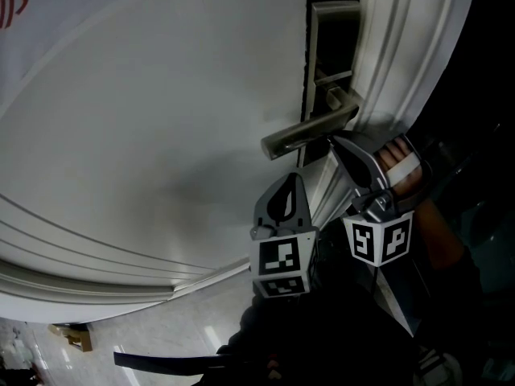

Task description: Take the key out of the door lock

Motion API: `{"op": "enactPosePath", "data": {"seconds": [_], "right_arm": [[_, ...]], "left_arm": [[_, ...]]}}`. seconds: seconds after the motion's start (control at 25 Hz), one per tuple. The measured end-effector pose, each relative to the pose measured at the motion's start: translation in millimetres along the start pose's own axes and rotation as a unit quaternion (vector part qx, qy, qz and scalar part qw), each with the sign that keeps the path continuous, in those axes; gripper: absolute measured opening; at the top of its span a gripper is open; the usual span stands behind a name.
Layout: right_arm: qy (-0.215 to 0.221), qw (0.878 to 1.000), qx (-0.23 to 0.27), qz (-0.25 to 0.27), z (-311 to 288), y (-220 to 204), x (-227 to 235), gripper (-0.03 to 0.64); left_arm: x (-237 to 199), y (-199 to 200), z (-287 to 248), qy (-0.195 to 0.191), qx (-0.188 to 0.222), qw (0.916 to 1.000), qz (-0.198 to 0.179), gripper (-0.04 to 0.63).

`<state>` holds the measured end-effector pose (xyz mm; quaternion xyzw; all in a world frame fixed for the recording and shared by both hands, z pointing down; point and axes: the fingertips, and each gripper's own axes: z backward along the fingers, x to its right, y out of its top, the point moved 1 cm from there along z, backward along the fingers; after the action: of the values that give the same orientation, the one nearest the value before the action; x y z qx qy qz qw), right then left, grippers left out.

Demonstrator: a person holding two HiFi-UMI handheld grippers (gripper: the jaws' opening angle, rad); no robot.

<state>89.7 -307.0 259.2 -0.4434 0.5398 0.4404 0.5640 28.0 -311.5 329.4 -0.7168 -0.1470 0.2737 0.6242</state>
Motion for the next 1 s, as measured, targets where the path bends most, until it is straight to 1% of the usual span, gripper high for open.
{"op": "enactPosePath", "data": {"seconds": [1.0], "right_arm": [[-0.001, 1.000, 0.000, 0.007, 0.2, -0.8, 0.3, 0.012]], "left_arm": [[-4.2, -2.7, -2.9, 0.002, -0.001, 1.0000, 0.006, 0.000]]}}
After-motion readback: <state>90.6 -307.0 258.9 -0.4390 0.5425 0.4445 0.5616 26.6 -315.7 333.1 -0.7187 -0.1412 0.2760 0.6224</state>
